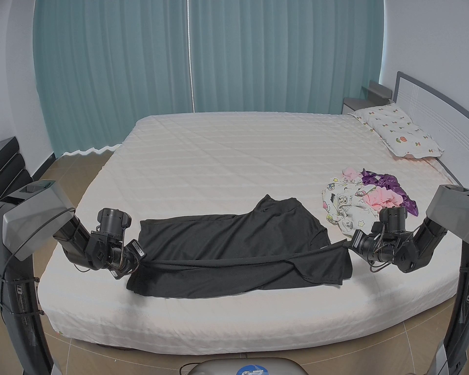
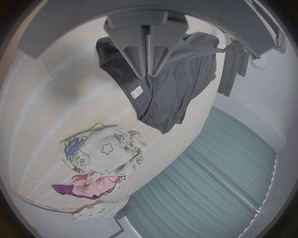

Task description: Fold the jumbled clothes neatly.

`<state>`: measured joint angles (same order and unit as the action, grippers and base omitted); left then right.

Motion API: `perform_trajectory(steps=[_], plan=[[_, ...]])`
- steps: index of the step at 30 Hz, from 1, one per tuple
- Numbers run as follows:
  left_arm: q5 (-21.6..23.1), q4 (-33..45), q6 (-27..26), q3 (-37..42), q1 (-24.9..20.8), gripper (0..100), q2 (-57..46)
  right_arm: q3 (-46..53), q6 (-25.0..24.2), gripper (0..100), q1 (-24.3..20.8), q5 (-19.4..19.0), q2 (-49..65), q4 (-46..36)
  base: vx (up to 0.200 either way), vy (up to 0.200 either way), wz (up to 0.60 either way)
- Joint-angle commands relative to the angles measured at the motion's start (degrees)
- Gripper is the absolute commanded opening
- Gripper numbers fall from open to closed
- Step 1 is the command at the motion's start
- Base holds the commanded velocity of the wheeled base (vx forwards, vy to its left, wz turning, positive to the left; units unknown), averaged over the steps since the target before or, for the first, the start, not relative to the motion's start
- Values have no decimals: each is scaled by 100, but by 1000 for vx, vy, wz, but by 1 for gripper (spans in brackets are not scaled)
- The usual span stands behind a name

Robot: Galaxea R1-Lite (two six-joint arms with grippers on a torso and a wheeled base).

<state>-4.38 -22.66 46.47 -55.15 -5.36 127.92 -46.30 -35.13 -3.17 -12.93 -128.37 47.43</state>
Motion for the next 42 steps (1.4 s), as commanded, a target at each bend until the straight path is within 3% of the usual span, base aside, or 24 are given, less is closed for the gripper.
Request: perform_trajectory(steps=[1,13,20,27,34,42], plan=[[25,34,-6,286,44,0,-522,385,-2,0,71,-104,497,38,0,0,0],[104,34,-349,1419,35,0,-1498,1905,33,0,80,-236,1560,820,0,0,0],[104,51,-393,1771,27,0,-1893,2415,77,0,80,-227,1789,1057,0,0,0],[104,166,-771,2307,-70,0,-2192,2837,103,0,88,-218,1886,1224,0,0,0],[95,157,-780,2289,-88,0,-2227,3022,130,0,132,-218,1824,1312,0,0,0],[77,166,-780,1613,-88,0,-1832,2591,173,0,141,-210,1437,1304,0,0,0]])
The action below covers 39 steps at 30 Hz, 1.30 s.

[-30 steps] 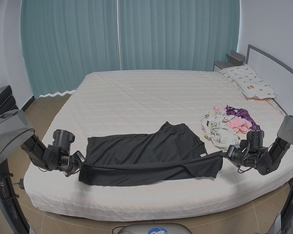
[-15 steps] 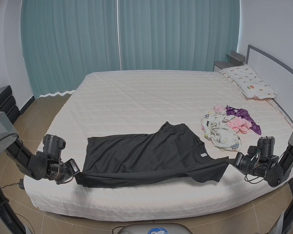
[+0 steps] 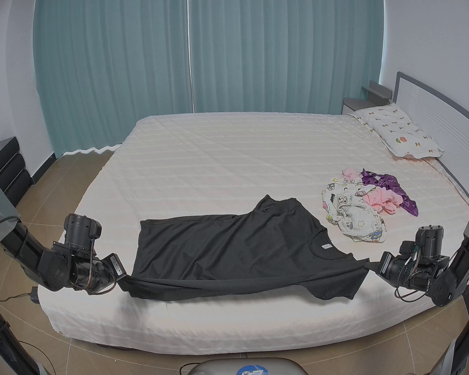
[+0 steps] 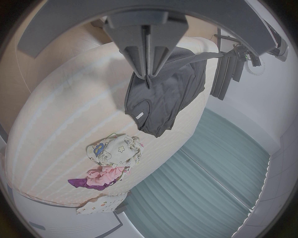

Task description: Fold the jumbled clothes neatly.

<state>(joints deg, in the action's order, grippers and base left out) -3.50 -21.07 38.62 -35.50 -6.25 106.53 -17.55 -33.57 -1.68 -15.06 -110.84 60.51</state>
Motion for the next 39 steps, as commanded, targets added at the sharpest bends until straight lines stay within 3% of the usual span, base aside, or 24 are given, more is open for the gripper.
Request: perform_trajectory(steps=[1,11,25,39], plan=[[-19,6,14,-458,1,0,403,-407,17,0,-8,11,-386,-5,0,0,0],[-72,208,32,-1495,19,0,1273,-1470,61,0,-95,29,-1203,-145,0,0,0],[-107,1228,348,-3657,54,0,2838,-2885,167,0,-210,152,-2460,-426,0,0,0],[-362,1386,533,-4149,160,0,3286,-3404,158,0,-210,424,-2777,-673,0,0,0]])
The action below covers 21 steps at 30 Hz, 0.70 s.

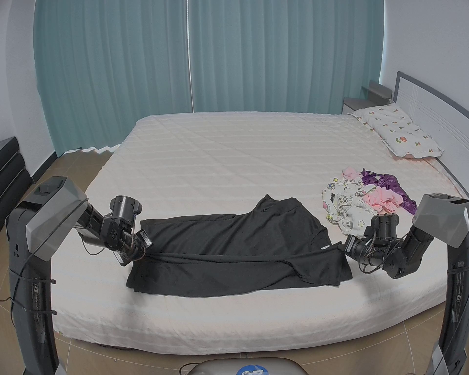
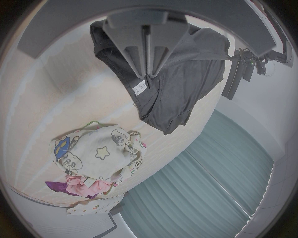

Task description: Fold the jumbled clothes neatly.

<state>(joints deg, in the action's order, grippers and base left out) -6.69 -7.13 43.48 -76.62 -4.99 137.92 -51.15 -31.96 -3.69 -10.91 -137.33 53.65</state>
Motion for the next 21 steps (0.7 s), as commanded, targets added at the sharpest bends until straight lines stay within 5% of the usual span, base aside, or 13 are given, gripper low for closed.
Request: perform_trajectory(steps=[1,12,13,21], plan=[[-51,-8,90,-37,33,0,147,-44,-12,0,-9,10,-128,14,0,0,0],[-43,-8,134,-178,33,0,279,-123,-47,0,-17,10,-224,84,0,0,0],[-43,1,143,-257,24,100,358,-132,-47,100,-26,10,-286,84,0,0,0],[-43,54,160,-248,42,100,393,-158,-64,100,-96,168,-286,84,0,0,0]])
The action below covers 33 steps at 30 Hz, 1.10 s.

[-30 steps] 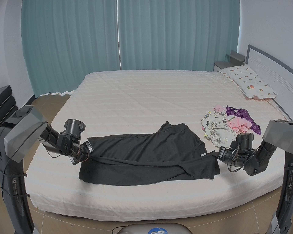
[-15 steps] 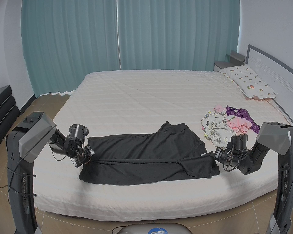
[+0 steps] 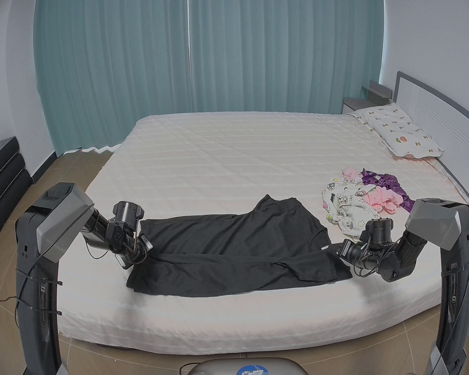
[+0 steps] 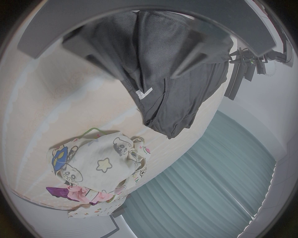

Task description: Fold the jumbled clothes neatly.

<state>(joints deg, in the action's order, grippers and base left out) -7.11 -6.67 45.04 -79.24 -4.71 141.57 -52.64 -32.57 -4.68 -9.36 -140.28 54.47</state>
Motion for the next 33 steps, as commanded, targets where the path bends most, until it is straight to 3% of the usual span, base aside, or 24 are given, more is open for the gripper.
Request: perform_trajectory(steps=[1,9,15,19,27,33], plan=[[69,104,22,93,93,100,-94,52,-30,100,55,101,203,2,0,0,0],[676,87,22,699,348,100,-921,368,-399,100,292,136,976,-68,0,0,0],[825,69,180,814,523,100,-1158,667,-434,100,380,145,1161,-6,0,0,0],[1010,87,294,814,541,100,-1281,773,-434,100,354,180,1178,2,200,0,0],[1027,87,338,796,523,100,-1263,781,-434,100,275,224,1178,2,200,0,0],[1036,69,303,559,541,100,-1158,817,-434,100,213,224,1178,2,0,0,0]])
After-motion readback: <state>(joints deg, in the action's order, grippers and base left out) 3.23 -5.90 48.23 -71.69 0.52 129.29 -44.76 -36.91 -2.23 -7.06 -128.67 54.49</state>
